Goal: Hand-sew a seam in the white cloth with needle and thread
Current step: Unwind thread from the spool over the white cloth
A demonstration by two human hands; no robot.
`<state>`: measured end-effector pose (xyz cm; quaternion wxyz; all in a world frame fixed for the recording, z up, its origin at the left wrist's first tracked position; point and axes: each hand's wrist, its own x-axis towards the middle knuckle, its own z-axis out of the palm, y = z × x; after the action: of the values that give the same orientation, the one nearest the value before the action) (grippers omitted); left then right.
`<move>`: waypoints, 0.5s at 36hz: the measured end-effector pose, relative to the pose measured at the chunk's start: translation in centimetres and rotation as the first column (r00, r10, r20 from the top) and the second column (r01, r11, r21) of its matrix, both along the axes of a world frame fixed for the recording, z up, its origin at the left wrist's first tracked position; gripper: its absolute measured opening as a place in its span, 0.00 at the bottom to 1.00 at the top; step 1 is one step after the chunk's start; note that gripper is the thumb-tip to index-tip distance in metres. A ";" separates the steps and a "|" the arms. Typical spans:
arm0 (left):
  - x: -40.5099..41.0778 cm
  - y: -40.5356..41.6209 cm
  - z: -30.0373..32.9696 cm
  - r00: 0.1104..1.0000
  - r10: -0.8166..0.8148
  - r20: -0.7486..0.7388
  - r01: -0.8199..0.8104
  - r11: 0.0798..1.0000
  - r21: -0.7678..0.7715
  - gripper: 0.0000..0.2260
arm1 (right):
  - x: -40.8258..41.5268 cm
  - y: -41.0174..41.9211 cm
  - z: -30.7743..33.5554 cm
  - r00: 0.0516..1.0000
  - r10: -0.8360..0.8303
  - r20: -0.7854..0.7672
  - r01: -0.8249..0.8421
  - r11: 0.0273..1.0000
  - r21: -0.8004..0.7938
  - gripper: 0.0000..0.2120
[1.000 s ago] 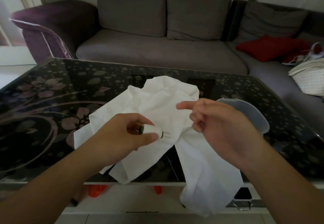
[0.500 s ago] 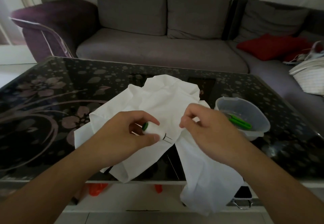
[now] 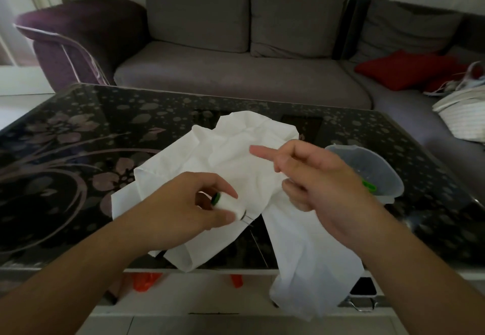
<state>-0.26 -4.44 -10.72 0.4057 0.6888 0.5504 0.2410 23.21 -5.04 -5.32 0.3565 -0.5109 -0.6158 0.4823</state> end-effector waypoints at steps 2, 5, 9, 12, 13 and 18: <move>0.3 -0.1 0.1 0.998 -0.010 0.058 0.010 1.000 0.014 0.10 | -0.1 0.3 -0.7 0.888 -0.138 0.438 0.045 0.975 0.218 0.11; 0.3 0.0 0.5 0.992 0.023 0.122 -0.027 0.999 0.032 0.08 | 0.5 0.3 -1.5 0.634 -0.121 0.763 -0.100 0.967 0.236 0.10; 0.2 0.5 0.7 0.972 0.168 0.164 -0.176 0.984 0.032 0.08 | 0.8 0.0 -0.7 0.711 0.097 0.697 -0.129 0.992 -0.006 0.11; 0.2 0.7 0.4 0.960 0.266 0.093 -0.270 0.962 0.040 0.09 | 1.0 -0.2 0.0 0.911 0.205 0.359 -0.162 0.976 -0.147 0.12; 0.2 0.9 0.1 0.960 0.274 0.062 -0.277 0.960 0.040 0.09 | 1.1 -0.1 0.1 0.949 0.201 0.241 -0.166 0.973 -0.158 0.12; 0.2 0.9 -0.2 0.935 0.353 0.027 -0.354 0.934 0.041 0.10 | 1.6 1.0 -0.5 0.910 -0.038 0.412 0.066 0.996 -0.055 0.11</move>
<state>-0.03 -3.56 -10.93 0.3452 0.5852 0.6558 0.3290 24.81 -4.08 -5.85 0.2144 -0.6288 -0.6464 0.3753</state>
